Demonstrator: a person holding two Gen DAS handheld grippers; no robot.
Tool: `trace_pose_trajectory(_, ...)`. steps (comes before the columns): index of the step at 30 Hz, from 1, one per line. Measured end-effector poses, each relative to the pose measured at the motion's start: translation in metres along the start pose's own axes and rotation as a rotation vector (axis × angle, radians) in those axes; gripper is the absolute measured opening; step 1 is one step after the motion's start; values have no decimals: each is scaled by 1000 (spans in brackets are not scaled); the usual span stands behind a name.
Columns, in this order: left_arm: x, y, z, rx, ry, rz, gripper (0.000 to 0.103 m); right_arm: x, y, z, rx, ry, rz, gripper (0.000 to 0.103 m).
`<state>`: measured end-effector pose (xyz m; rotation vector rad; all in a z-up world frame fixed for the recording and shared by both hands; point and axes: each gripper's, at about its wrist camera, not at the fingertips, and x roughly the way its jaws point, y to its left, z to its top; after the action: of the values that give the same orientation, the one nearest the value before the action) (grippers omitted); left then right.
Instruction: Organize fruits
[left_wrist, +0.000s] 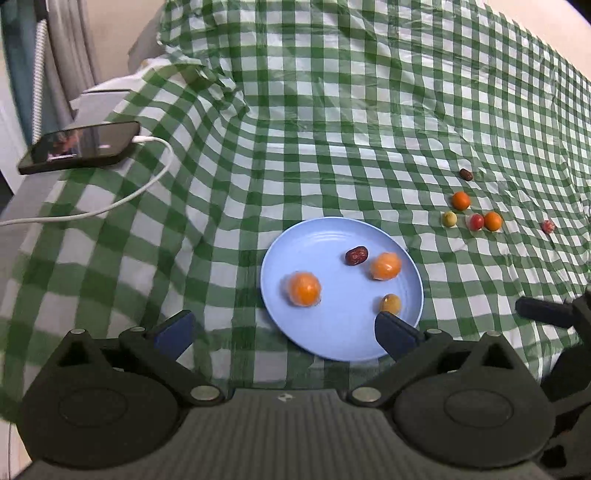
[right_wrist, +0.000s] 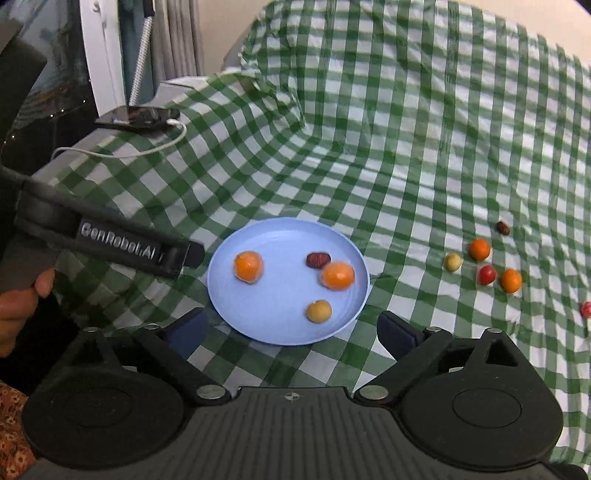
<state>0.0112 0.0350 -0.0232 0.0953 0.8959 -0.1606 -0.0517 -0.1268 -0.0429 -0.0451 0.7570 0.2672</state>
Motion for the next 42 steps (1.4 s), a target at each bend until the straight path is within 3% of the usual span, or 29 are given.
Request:
trace_pose_trajectory(14,-44,-6,-10,-11,-80,37,103,-43,5,-14,0,-85,-22,99)
trace_pose_trajectory(42,-41,-8,-11,2,-77,32,103,-41,3,-15,16,-66,-21,99)
